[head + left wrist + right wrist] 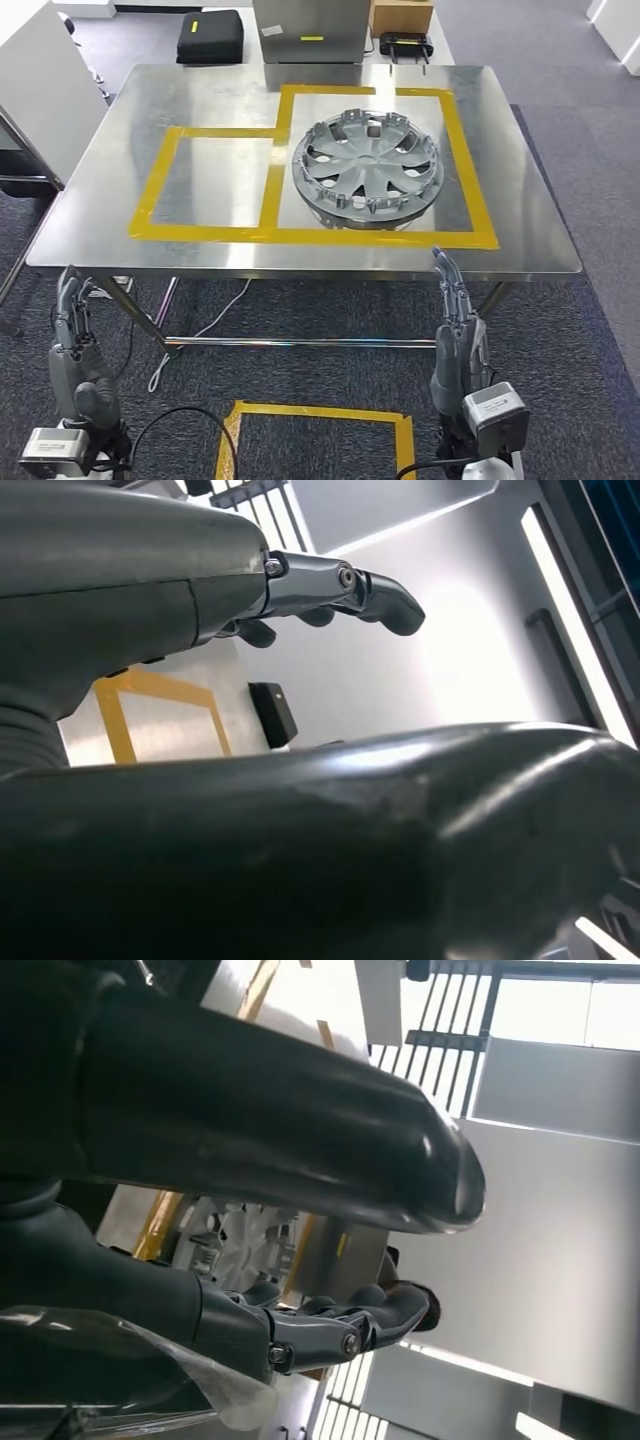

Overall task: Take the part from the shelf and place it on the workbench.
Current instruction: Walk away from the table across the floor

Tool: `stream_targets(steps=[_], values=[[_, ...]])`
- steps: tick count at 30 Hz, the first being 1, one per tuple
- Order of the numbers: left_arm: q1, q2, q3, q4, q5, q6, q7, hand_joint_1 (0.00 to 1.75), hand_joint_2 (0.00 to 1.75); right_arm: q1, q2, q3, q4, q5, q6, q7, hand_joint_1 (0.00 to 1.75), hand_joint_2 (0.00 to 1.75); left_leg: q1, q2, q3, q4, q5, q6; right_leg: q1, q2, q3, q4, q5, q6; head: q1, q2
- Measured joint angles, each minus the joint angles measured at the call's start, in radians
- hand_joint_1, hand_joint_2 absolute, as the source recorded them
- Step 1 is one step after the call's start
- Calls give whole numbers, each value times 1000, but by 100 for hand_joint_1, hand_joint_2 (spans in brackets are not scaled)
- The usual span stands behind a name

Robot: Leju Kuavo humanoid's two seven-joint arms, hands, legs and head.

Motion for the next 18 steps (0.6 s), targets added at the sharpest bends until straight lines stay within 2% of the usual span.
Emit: stream_targets(steps=[1,2,3,5,6,7,8,10,11,12,13,15,16,17,18], values=[[4,0,1,-1,1,0,0,0,0,-1,0,3,0,0,0,1,0,0,1,-1,-5,7,-13,-6,-2,-2,-8,-2,9,-7,-1,0],[8,0,2,-3,1,0,0,0,0,-2,0,5,0,0,-1,2,0,0,3,-2,-13,32,-44,-13,-4,-4,-16,-4,19,-15,-4,0],[11,1,2,-4,2,0,0,0,0,-4,0,8,0,0,-1,3,0,0,6,-3,-25,76,-91,-19,-6,-7,-23,-4,29,-20,-6,0],[15,1,2,-4,3,0,0,0,0,-4,0,11,0,0,-1,5,0,0,11,-2,-51,205,-183,-30,-6,-10,-44,1,47,-25,-10,0],[16,2,2,-4,4,0,0,0,0,-4,0,12,0,0,-1,5,0,0,12,-2,-56,257,-202,-34,-6,-10,-58,6,54,-25,-10,0],[17,3,2,-4,5,0,0,0,0,-3,0,13,0,0,-2,6,0,0,14,-2,-48,279,-199,-36,-6,-11,-73,13,61,-24,-10,0],[17,3,3,-4,6,0,0,0,0,-3,0,14,0,0,-3,6,0,0,16,-2,-24,263,-180,-36,-6,-11,-88,19,66,-22,-10,0],[17,4,3,-4,7,0,0,0,0,-2,0,15,0,0,-5,6,0,0,17,-3,66,140,-138,-32,-5,-11,-112,33,74,-17,-10,0],[17,4,3,-4,7,0,0,0,0,-3,0,16,0,1,-5,6,0,0,15,-3,108,73,-131,-28,-4,-10,-122,40,78,-13,-10,0],[17,4,3,-5,7,0,0,0,0,-3,0,16,0,1,-6,6,0,0,14,-4,136,24,-132,-24,-3,-10,-129,44,83,-7,-10,0],[17,4,3,-5,7,0,0,0,0,-4,0,16,0,2,-7,6,0,0,11,-4,146,0,-137,-20,-3,-10,-135,46,89,-1,-9,0],[17,4,4,-5,7,0,0,0,0,-4,0,17,0,2,-8,6,0,0,11,-3,143,-10,-131,-6,-4,-9,-141,48,97,11,-9,0],[17,4,4,-5,7,0,0,0,0,-4,0,17,0,2,-9,6,0,0,12,-2,139,-14,-124,3,-5,-8,-149,55,89,16,-9,0],[16,4,4,-6,7,0,0,0,0,-4,0,17,0,2,-10,7,0,0,13,0,133,-18,-116,13,-5,-6,-160,78,65,20,-7,0],[16,4,5,-6,7,0,0,0,0,-3,0,17,0,2,-10,7,0,0,15,2,126,-21,-107,21,-6,-3,-178,121,28,23,-5,0]])
